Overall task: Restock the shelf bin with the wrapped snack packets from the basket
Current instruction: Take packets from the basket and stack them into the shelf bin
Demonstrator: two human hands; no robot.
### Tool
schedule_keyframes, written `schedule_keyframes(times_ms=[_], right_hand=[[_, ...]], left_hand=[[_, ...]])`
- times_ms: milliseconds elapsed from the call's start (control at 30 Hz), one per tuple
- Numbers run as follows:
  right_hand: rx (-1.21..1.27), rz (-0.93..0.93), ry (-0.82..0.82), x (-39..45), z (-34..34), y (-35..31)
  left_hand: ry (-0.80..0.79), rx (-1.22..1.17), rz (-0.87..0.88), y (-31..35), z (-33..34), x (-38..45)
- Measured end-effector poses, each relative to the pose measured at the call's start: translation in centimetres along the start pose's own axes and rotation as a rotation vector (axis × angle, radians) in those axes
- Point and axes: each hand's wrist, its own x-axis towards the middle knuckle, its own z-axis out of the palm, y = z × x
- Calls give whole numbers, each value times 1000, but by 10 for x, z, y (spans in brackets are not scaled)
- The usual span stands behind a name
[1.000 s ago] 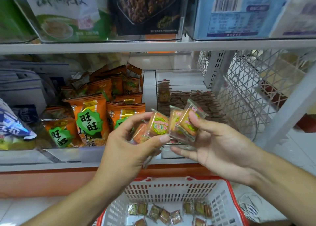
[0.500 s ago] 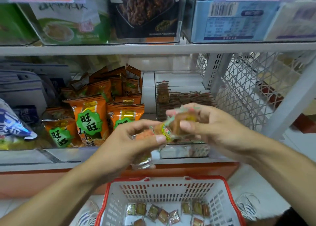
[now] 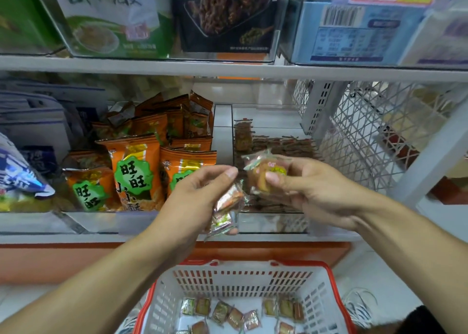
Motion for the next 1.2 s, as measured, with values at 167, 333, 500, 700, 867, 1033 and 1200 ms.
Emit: schedule_keyframes(times_ms=[167, 333, 500, 700, 867, 1033, 1200], right_hand=[[-201, -88, 432, 53, -19, 8], [-486, -109, 611, 99, -36, 25], [-577, -86, 630, 126, -36, 33], [-646, -98, 652, 131, -39, 36], [-769, -32, 740, 138, -42, 32], [-932, -87, 804, 138, -36, 25], [-1017, -123, 828, 131, -33, 24]], left_hand=[[45, 37, 41, -4, 19, 9], [41, 9, 5, -2, 33, 15], [58, -28, -46, -4, 30, 20], [54, -9, -12, -9, 26, 21], [59, 26, 3, -9, 26, 19], [75, 42, 24, -10, 27, 20], [73, 20, 18, -9, 28, 19]])
